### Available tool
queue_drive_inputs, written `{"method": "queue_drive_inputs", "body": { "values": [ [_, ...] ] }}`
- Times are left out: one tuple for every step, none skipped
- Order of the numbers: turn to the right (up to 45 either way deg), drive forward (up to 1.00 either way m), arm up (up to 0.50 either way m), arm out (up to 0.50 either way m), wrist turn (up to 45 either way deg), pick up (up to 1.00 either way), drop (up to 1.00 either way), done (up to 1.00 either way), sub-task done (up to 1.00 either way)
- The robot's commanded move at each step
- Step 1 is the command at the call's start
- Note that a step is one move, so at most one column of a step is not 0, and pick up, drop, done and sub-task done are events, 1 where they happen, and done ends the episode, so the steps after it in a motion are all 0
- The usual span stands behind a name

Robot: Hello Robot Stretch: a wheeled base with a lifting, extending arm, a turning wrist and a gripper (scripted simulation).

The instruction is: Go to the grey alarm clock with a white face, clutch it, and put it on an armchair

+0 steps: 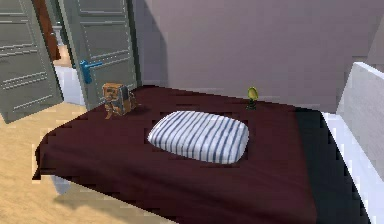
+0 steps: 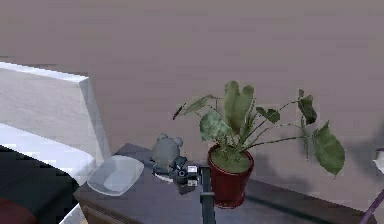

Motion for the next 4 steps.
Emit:
{"method": "queue_drive_inputs", "body": {
  "values": [
    [0.0, 0.0, 0.0, 0.0, 0.0, 1.0, 0.0, 0.0, 0.0],
    [0.0, 0.0, 0.1, 0.0, 0.0, 0.0, 0.0, 0.0, 0.0],
    [0.0, 0.0, 0.3, 0.0, 0.0, 0.0, 0.0, 0.0, 0.0],
    [0.0, 0.0, 0.0, 0.0, -45.0, 0.0, 0.0, 0.0, 0.0]
  ]
}}
